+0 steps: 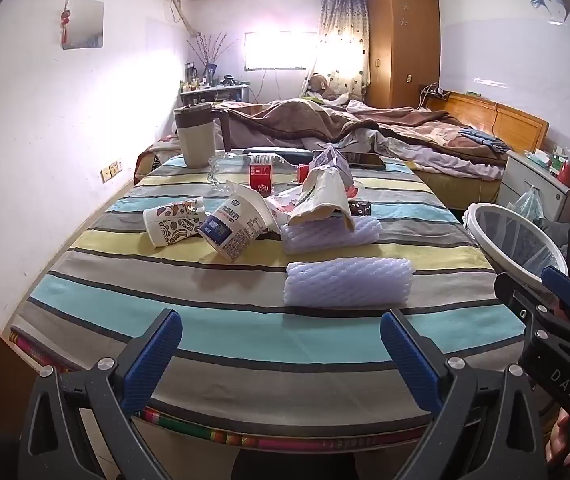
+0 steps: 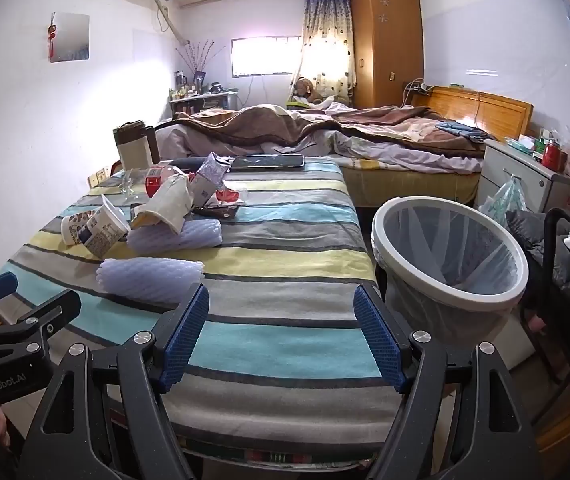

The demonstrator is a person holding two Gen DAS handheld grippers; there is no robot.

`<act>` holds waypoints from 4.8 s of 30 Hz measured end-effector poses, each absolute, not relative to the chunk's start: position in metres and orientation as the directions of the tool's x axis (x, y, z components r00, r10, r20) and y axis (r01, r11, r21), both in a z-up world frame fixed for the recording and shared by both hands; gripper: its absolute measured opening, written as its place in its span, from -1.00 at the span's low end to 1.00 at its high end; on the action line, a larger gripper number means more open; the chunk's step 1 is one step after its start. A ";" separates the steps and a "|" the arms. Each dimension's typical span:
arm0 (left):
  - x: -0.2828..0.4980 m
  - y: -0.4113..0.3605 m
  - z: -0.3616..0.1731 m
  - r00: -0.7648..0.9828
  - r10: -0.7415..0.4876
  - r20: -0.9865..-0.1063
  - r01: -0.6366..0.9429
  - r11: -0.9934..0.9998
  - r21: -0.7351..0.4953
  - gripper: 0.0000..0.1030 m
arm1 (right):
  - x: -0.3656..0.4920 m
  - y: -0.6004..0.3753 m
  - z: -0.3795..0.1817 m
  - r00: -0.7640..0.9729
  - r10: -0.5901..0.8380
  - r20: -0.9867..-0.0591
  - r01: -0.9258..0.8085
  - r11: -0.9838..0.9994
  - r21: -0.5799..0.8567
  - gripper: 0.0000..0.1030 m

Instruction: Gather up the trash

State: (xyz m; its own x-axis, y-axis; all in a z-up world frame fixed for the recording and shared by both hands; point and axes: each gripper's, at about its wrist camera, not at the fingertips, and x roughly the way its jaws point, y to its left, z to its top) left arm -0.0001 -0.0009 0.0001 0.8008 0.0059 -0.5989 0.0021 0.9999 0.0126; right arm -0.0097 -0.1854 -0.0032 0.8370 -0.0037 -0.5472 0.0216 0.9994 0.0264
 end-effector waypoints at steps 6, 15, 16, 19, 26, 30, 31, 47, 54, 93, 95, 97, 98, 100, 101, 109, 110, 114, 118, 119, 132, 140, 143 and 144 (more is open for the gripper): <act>-0.001 -0.006 -0.001 0.797 -0.004 -0.603 0.015 1.000 0.013 0.96 | -0.010 -0.183 -0.004 0.837 -0.010 -0.547 0.021 1.000 0.014 0.48; -0.004 -0.005 0.003 0.802 0.004 -0.597 0.002 1.000 0.009 0.96 | -0.011 -0.187 0.002 0.841 -0.011 -0.541 0.024 1.000 0.017 0.48; -0.003 -0.003 0.003 0.802 0.002 -0.597 0.002 1.000 0.006 0.96 | -0.011 -0.187 0.003 0.841 -0.012 -0.541 0.025 1.000 0.017 0.47; -0.002 -0.003 0.003 0.799 -0.002 -0.601 0.003 1.000 0.001 0.96 | -0.012 -0.187 0.003 0.842 -0.008 -0.539 0.021 1.000 0.018 0.48; -0.003 -0.002 0.002 0.800 -0.001 -0.600 -0.001 1.000 -0.002 0.96 | -0.014 -0.186 0.002 0.843 -0.018 -0.537 0.031 0.999 0.015 0.48; -0.003 0.000 0.002 0.799 -0.001 -0.602 -0.003 1.000 -0.006 0.96 | -0.014 -0.187 0.002 0.844 -0.020 -0.536 0.033 0.999 0.014 0.48; -0.004 0.001 0.002 0.799 -0.002 -0.601 -0.002 1.000 -0.006 0.96 | -0.014 -0.186 0.002 0.844 -0.021 -0.536 0.033 0.999 0.013 0.48; -0.004 0.002 0.003 0.799 -0.001 -0.602 -0.004 1.000 -0.006 0.96 | -0.015 -0.187 0.002 0.844 -0.019 -0.536 0.031 0.999 0.014 0.48; -0.005 0.004 0.002 0.798 0.000 -0.603 -0.006 1.000 -0.008 0.96 | -0.016 -0.186 0.002 0.845 -0.023 -0.534 0.034 0.999 0.011 0.48; -0.001 0.011 0.000 0.788 -0.010 -0.616 -0.002 1.000 -0.018 0.96 | -0.013 -0.186 0.000 0.843 -0.026 -0.538 0.034 0.999 0.003 0.48; 0.002 0.014 -0.001 0.786 -0.019 -0.619 0.003 1.000 -0.027 0.96 | -0.011 -0.185 -0.001 0.842 -0.024 -0.538 0.028 1.000 0.001 0.48; 0.007 0.022 -0.004 0.774 -0.026 -0.633 0.005 0.999 -0.035 0.96 | -0.006 -0.184 -0.004 0.841 0.000 -0.541 0.005 1.000 0.006 0.48; 0.008 0.026 -0.005 0.771 -0.032 -0.636 0.009 0.999 -0.039 0.96 | -0.004 -0.182 -0.005 0.841 0.009 -0.541 -0.007 1.000 0.006 0.48; 0.015 0.041 -0.008 0.760 -0.055 -0.647 0.018 0.998 -0.064 0.96 | 0.000 -0.179 -0.006 0.836 0.027 -0.549 -0.029 1.000 0.005 0.48; 0.017 0.047 -0.009 0.759 -0.044 -0.650 0.001 0.998 -0.066 0.96 | 0.003 -0.176 -0.008 0.832 0.044 -0.552 -0.047 0.999 0.009 0.48; 0.042 0.106 -0.005 0.764 0.023 -0.645 -0.083 0.995 -0.062 0.96 | 0.029 -0.141 -0.013 0.788 0.178 -0.589 -0.224 0.975 -0.006 0.48; 0.044 0.109 -0.004 0.765 0.027 -0.643 -0.084 0.995 -0.057 0.96 | 0.033 -0.134 -0.013 0.779 0.210 -0.591 -0.262 0.965 -0.002 0.48; 0.065 0.127 0.000 0.762 0.018 -0.647 -0.076 0.995 -0.061 0.96 | 0.042 -0.118 -0.013 0.761 0.273 -0.589 -0.345 0.938 -0.011 0.47; 0.090 0.139 0.002 0.766 0.029 -0.642 -0.067 0.997 -0.035 0.96 | 0.059 -0.101 -0.016 0.710 0.323 -0.626 -0.436 0.899 -0.031 0.47; 0.100 0.145 0.001 0.759 0.027 -0.651 -0.065 0.997 -0.035 0.96 | 0.064 -0.098 -0.019 0.686 0.323 -0.652 -0.448 0.894 -0.029 0.47; 0.144 0.124 -0.013 0.687 -0.195 -0.700 0.140 0.981 -0.136 0.96 | 0.080 -0.098 -0.040 0.566 0.256 -0.784 -0.454 0.890 -0.037 0.47; 0.162 0.098 -0.022 0.647 -0.258 -0.718 0.213 0.965 -0.155 0.89 | 0.081 -0.117 -0.033 0.589 0.279 -0.759 -0.388 0.921 0.038 0.00; 0.166 0.091 -0.027 0.623 -0.261 -0.738 0.223 0.963 -0.152 0.70 | 0.078 -0.121 -0.030 0.589 0.300 -0.750 -0.379 0.923 0.071 0.00; 0.167 0.089 -0.029 0.618 -0.266 -0.740 0.227 0.961 -0.156 0.65 | 0.080 -0.121 -0.031 0.589 0.299 -0.751 -0.378 0.923 0.071 0.00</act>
